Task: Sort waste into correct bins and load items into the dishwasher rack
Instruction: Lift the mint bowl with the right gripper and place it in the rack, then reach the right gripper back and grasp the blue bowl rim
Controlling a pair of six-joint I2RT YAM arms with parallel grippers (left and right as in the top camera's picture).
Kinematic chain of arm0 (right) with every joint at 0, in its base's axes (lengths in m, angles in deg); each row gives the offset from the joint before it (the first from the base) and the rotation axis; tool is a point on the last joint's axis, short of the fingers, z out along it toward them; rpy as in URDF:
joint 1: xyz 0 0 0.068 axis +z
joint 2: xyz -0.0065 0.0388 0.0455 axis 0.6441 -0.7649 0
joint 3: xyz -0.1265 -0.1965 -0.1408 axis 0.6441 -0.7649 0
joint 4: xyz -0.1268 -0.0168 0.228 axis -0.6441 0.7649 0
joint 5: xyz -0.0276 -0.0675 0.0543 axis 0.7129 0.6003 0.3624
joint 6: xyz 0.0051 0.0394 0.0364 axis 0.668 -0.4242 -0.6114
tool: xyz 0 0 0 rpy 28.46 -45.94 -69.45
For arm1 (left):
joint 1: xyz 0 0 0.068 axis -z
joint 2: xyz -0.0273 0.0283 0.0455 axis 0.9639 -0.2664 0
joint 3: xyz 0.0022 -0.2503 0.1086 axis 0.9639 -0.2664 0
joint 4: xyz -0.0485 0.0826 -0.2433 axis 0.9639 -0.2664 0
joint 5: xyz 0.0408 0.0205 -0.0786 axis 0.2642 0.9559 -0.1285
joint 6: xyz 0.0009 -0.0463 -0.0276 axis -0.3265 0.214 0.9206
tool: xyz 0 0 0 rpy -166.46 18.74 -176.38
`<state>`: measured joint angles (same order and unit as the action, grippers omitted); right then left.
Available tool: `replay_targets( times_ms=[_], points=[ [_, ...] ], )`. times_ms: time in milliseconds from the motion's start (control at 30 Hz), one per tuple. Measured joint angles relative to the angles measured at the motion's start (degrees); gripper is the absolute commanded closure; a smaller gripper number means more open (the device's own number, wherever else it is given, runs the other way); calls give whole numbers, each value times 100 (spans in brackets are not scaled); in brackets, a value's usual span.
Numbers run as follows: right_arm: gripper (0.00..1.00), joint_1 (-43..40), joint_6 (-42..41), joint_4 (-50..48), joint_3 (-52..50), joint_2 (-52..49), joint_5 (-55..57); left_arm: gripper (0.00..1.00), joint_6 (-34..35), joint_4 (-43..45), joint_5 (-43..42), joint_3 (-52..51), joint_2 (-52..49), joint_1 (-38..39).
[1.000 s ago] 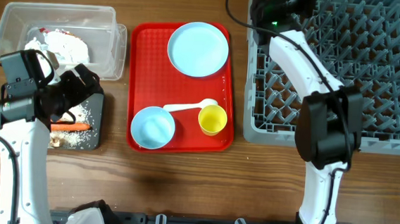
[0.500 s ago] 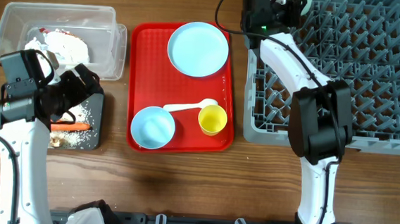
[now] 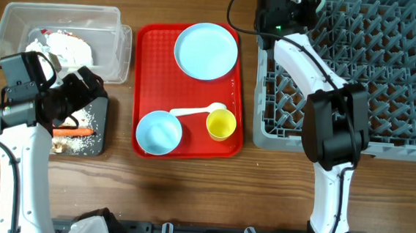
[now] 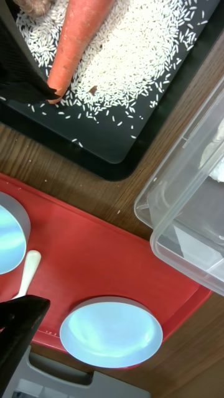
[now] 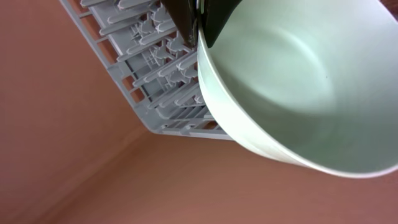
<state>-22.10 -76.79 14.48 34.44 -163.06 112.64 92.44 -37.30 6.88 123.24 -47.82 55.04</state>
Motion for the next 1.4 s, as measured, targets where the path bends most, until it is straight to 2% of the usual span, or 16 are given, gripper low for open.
replay_targets(
  times_ms=[133,233,267,300,367,633,800,867,933,1000,1033,1133,1167,1233,1333,1400],
  points=[
    [92,146,-20,507,24,-2,-234,0,0,-2,0,0,0,0],
    [82,284,-15,719,22,-35,-308,0,0,0,0,0,0,0],
    [70,317,-4,800,22,-35,-323,0,0,-2,0,0,0,0],
    [29,391,4,883,22,-35,-345,0,0,-2,0,0,0,0],
    [0,529,142,935,22,-37,-363,0,0,0,0,0,0,0],
    [0,1340,785,940,22,-33,-361,0,0,-2,0,0,0,0],
    [0,1873,111,2632,-17,789,-872,0,0,4,0,0,0,0],
    [0,2028,-317,3729,11,1429,-2131,0,0,11,-2,0,0,0],
    [0,2065,-570,4741,46,2006,-4159,0,0,-4,-2,0,-4,0],
    [0,2059,-734,5195,55,2212,-6373,0,0,-2,-2,0,-4,0],
    [0,2065,-861,5101,-24,2208,-7366,0,0,-2,-2,0,-4,0],
    [0,2212,-1572,4511,-538,2197,-8205,0,0,-2,-2,0,-4,0],
    [4,2310,-1875,4295,-870,2186,-8238,0,0,0,0,0,-4,0],
    [22,2452,-2297,3840,-1423,2131,-8231,0,0,2,0,0,-4,0],
    [27,2599,-2962,3042,-2271,2061,-8229,0,0,0,0,0,-4,0],
    [34,2623,-3215,2793,-2465,2024,-8225,0,0,-2,0,0,-4,0]
  ],
)
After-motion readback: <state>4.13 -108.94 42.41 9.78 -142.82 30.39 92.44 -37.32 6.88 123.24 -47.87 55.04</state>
